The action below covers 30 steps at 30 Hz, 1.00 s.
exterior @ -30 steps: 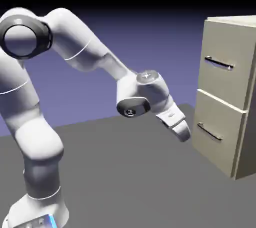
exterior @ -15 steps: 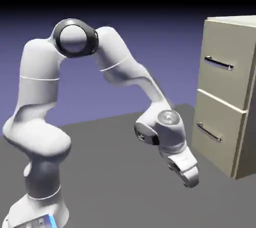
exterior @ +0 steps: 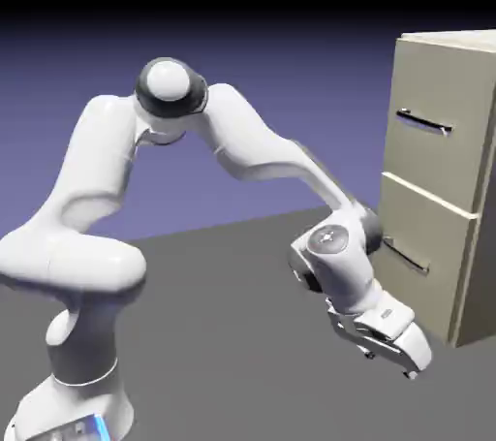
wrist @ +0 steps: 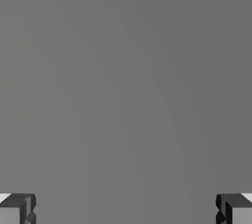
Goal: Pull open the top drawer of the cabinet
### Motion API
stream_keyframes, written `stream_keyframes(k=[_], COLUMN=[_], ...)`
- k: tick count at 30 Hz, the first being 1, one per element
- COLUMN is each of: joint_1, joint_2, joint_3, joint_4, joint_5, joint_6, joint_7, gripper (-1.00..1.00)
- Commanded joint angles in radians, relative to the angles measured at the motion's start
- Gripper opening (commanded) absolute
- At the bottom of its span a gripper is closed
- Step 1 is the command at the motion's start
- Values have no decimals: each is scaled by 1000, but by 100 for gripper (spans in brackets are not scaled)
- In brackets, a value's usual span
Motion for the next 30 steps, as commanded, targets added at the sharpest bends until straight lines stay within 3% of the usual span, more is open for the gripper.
stream_keyframes(k=[1,22,29,30], joint_1=[22,479,338,338], joint_2=[32,684,680,680], joint_3=[-28,-607,-577,-577], joint_4=[12,250,440,440], joint_5=[42,911,920,920], joint_6=[-9,-188,-138,-138], joint_7=[-44,-944,-916,-916], gripper=[0,0,0,-100])
